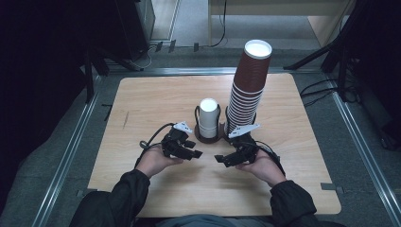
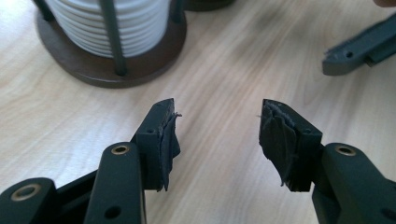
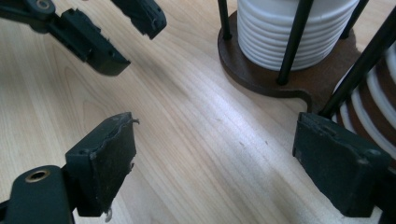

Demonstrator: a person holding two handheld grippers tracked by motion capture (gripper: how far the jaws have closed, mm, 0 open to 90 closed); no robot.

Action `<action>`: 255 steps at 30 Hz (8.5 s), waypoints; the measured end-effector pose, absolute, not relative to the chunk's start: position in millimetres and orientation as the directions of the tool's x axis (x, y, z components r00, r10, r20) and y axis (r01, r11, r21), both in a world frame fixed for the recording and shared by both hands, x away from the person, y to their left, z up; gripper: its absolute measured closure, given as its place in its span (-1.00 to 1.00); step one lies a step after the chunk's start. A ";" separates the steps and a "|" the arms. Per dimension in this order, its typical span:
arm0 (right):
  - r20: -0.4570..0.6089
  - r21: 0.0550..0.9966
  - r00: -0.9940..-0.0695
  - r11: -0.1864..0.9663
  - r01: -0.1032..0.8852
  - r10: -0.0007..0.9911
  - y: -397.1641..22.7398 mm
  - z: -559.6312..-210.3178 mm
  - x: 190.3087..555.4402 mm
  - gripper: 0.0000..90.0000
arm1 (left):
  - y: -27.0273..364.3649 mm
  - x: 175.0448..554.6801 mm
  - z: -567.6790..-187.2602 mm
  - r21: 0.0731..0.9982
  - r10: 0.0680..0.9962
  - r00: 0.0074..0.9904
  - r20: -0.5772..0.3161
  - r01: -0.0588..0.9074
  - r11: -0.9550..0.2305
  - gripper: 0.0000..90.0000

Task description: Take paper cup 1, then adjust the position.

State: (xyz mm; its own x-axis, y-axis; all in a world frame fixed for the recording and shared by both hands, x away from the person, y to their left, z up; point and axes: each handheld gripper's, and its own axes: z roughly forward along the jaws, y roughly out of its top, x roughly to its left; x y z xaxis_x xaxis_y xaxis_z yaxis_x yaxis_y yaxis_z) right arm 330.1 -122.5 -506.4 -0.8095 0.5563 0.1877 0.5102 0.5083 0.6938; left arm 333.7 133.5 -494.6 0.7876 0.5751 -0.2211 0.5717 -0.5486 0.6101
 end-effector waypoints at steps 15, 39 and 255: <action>0.201 0.716 -0.822 0.493 0.495 0.533 -127.0 -496.1 332.0 -0.34 | 132.8 327.2 -490.9 0.656 0.613 0.775 -0.154 0.544 -0.523 0.14; 0.179 0.717 -0.835 0.512 0.473 0.520 -122.5 -491.4 328.5 0.11 | 143.7 332.7 -474.4 0.635 0.495 0.834 -0.245 0.523 -0.568 -0.34; 0.207 0.799 -0.963 0.539 0.268 0.172 -100.1 -483.6 311.1 -0.41 | 102.3 308.0 -425.9 0.679 0.214 0.966 -0.144 0.254 -0.689 -0.21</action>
State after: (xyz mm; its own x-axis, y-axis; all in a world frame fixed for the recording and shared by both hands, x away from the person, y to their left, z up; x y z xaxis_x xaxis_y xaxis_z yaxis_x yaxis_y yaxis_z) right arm 311.1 -100.1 -483.6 -0.9632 0.1721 0.2066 0.2676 0.5388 0.7988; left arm 308.0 102.3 -425.9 0.9662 0.2141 -0.1439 0.2538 -0.6888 0.6791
